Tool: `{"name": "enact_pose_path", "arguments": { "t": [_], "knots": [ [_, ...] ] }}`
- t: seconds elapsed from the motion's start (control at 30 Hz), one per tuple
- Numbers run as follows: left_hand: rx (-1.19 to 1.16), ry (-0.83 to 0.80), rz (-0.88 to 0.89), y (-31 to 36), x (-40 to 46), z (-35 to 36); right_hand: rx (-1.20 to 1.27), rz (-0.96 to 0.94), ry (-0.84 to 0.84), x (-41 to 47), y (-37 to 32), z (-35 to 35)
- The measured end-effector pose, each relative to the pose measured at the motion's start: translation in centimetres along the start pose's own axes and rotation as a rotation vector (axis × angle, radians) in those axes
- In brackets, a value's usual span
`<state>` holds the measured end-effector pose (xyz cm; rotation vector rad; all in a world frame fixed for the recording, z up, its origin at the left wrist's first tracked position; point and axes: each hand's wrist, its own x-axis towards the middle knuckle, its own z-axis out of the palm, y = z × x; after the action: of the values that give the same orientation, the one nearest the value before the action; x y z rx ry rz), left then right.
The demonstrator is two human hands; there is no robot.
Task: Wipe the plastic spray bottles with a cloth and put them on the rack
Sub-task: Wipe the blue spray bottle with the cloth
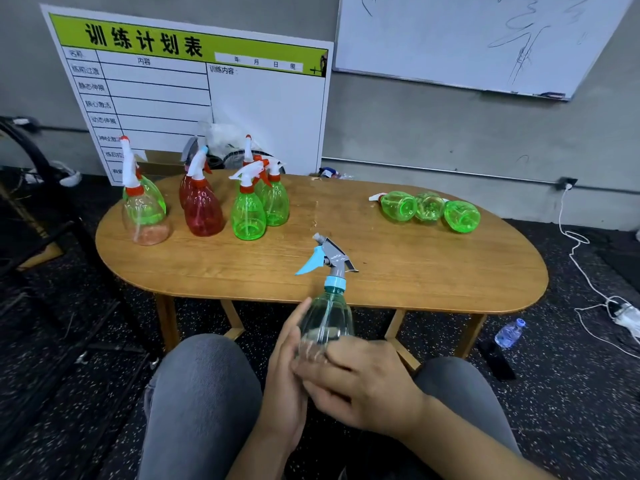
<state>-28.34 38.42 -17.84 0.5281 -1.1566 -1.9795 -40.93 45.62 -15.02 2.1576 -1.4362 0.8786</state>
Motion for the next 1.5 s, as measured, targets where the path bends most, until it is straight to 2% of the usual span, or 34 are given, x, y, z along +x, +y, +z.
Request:
{"name": "enact_pose_path", "arguments": {
  "t": [0.07,0.13,0.2,0.33,0.47,0.53,0.7,0.77,0.83,0.9,1.03,1.1,1.17,1.23,1.4,1.5],
  "knots": [
    [-0.017,0.002,-0.016,0.3,0.0,0.2,-0.037,-0.076,-0.036,0.1,0.4,-0.4],
    [0.0,0.007,-0.01,0.3,0.1,0.4,-0.051,-0.059,-0.029,0.7,1.5,-0.5],
    [0.03,0.02,-0.011,0.2,0.4,0.5,-0.053,0.078,0.031,1.8,2.9,-0.5],
    [0.086,0.039,-0.006,0.2,0.4,0.6,0.075,0.493,0.132,2.9,5.0,0.4],
    [0.094,0.057,-0.008,-0.2,0.4,0.2,0.05,0.549,0.167,2.3,3.6,1.1],
    [0.093,0.051,-0.017,-0.4,0.4,0.0,0.045,0.468,0.169,1.8,2.4,0.8],
    [0.021,0.038,-0.003,-0.4,0.2,0.0,-0.046,-0.038,-0.014,-0.2,0.1,-0.5],
    [-0.004,0.037,-0.008,-0.1,0.1,0.3,-0.088,-0.132,-0.058,-0.4,0.5,-0.9],
    [0.003,0.037,0.003,-0.1,0.2,0.3,-0.106,-0.142,-0.051,0.0,1.3,-1.0],
    [0.023,0.046,0.003,-0.1,0.3,0.2,-0.095,-0.042,-0.003,1.1,2.3,-0.9],
    [0.059,0.06,-0.002,-0.1,0.4,0.4,0.04,0.44,0.101,3.2,4.9,0.0],
    [0.05,0.079,-0.003,-0.2,0.4,0.3,0.102,0.543,0.108,3.2,5.3,0.9],
    [0.042,0.082,0.013,-0.2,0.5,0.1,0.107,0.557,0.15,2.8,4.3,1.6],
    [0.029,0.079,0.019,-0.2,0.5,0.0,0.088,0.514,0.177,2.4,2.7,1.4],
    [-0.051,0.078,0.012,0.1,0.3,-0.1,0.017,0.056,0.029,-0.1,-0.5,0.8],
    [-0.058,0.071,0.006,0.7,0.2,0.4,-0.029,-0.051,-0.004,-0.3,-0.1,0.0]
  ]
}}
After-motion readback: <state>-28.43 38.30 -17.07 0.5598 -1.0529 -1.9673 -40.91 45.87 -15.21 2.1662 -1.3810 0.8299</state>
